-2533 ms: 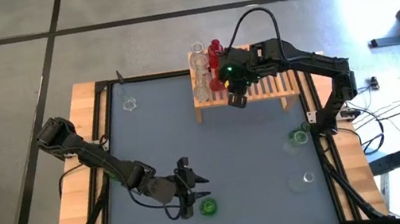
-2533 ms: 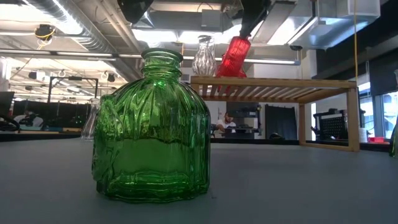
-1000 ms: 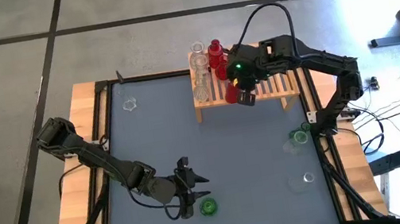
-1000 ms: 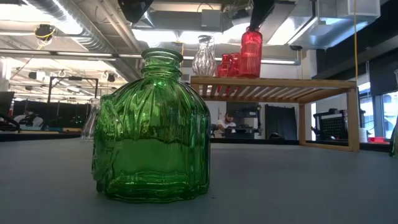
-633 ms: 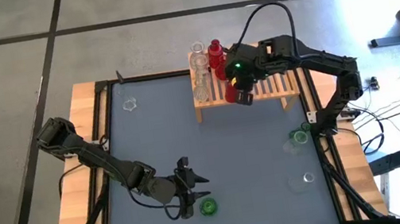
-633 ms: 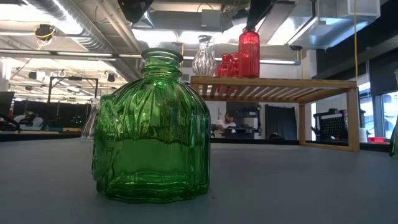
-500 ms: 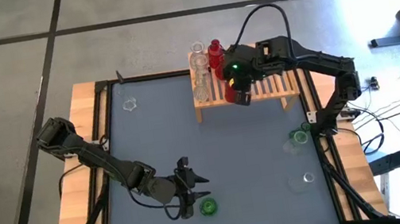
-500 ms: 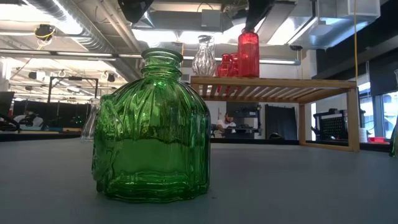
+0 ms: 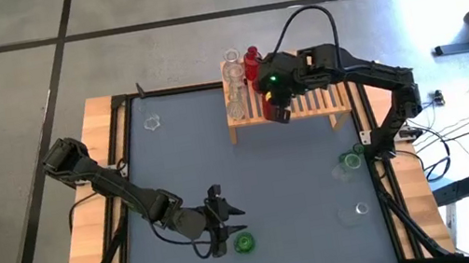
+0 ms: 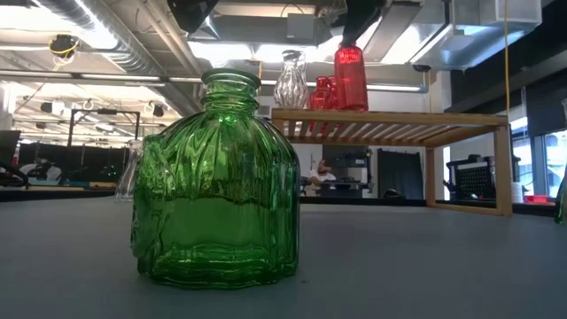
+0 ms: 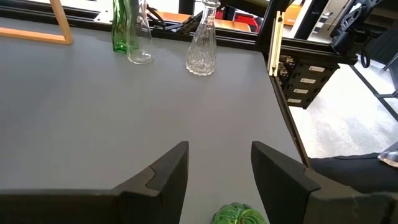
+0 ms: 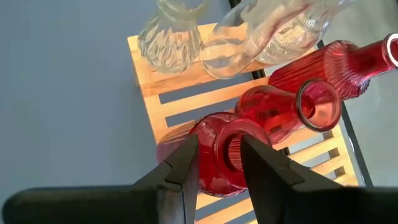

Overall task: Sort vases onto shelf
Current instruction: Put the red vase onto the shelf aligned with the other red transparent vase

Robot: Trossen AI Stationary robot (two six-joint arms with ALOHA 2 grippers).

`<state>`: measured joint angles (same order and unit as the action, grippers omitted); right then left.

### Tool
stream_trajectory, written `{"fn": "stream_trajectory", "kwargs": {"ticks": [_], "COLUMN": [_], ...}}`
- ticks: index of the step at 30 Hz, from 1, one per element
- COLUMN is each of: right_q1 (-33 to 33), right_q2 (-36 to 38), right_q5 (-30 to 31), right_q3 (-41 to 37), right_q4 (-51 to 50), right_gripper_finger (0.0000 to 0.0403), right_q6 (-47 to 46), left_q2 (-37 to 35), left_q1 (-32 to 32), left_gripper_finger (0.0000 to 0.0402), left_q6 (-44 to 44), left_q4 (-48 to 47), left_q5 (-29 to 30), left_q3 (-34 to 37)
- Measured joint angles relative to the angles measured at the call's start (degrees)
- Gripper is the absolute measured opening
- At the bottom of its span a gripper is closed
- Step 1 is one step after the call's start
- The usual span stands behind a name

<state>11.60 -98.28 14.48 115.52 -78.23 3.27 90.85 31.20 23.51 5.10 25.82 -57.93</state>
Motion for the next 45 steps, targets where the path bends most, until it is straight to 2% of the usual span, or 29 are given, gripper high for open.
{"fn": "stream_trajectory", "kwargs": {"ticks": [7, 16, 27, 41, 45], "right_q1": [0.0, 0.0, 0.1, 0.1, 0.1], "right_q2": [0.1, 0.1, 0.3, 0.0, -0.1], "right_q5": [-1.8, -1.9, 1.3, 2.4, 2.3], "right_q3": [0.0, 0.0, -0.1, -0.2, -0.2], "right_q4": [-1.1, -2.4, -0.2, 2.7, 3.0], "right_gripper_finger": [0.0102, 0.0010, 0.0010, 0.0003, 0.0015], "right_q6": [-0.1, 0.4, 3.0, 4.5, 4.5], "left_q2": [0.0, 0.0, 0.0, 0.0, 0.0], "left_q1": [0.0, 0.0, -0.1, -0.1, -0.1], "left_gripper_finger": [0.0167, 0.0167, 0.0167, 0.0167, 0.0167], "left_q6": [0.0, 0.0, -0.1, -0.1, -0.1], "left_q4": [0.0, 0.0, 0.0, 0.0, 0.0], "left_q5": [0.0, 0.0, 0.3, 0.5, 0.5], "left_q3": [0.0, 0.0, 0.0, 0.0, 0.0]}}
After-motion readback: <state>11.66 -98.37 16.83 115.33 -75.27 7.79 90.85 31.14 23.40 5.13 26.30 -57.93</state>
